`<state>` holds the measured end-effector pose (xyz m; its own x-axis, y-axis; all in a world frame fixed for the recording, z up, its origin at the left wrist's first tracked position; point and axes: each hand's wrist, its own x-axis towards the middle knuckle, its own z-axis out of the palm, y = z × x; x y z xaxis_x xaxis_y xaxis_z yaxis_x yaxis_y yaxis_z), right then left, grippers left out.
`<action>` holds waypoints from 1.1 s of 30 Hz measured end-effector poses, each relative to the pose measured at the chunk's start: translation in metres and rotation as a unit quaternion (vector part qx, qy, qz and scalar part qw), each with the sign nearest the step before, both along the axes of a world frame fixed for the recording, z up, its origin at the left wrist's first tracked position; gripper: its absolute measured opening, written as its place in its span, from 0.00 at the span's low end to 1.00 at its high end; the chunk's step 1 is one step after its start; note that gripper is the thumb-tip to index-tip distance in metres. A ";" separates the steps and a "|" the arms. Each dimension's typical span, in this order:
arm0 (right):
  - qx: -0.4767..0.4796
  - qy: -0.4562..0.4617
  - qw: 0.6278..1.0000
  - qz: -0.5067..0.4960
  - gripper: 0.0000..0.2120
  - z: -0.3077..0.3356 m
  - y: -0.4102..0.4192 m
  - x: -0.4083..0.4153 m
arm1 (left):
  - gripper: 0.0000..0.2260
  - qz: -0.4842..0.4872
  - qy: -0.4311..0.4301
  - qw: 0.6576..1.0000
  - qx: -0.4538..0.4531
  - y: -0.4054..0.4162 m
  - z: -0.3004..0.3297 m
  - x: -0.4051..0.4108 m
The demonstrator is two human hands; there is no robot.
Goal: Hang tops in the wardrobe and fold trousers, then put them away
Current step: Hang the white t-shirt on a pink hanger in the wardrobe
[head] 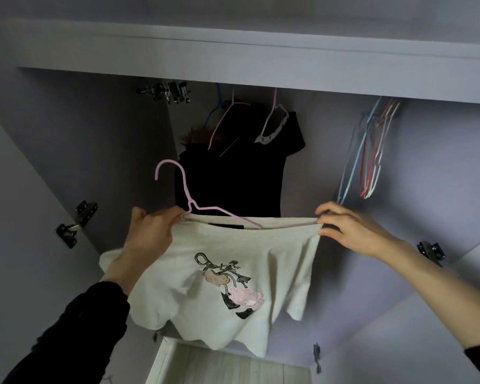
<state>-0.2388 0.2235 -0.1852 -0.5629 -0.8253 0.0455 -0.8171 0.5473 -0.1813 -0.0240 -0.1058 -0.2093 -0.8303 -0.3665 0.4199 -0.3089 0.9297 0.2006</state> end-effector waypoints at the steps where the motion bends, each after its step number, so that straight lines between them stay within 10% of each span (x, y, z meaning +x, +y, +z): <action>1: 0.004 0.025 1.000 0.015 0.09 0.005 -0.003 0.004 | 0.11 -0.009 0.001 1.000 -0.017 0.000 0.001 -0.001; 13: -0.156 -0.019 0.982 0.105 0.06 0.034 -0.074 0.059 | 0.11 -0.100 0.096 0.990 -0.029 0.058 0.033 -0.030; 20: -0.190 -0.189 0.963 0.011 0.28 0.041 -0.068 0.058 | 0.10 -0.086 0.123 0.988 0.020 0.062 0.041 -0.029; 27: -0.210 -0.179 0.960 0.039 0.01 0.056 -0.093 0.071 | 0.10 -0.118 0.119 0.986 0.014 0.079 0.050 -0.035; 33: -0.197 -0.165 0.966 0.019 0.13 0.048 -0.097 0.076 | 0.10 -0.136 0.108 0.985 0.011 0.074 0.045 -0.028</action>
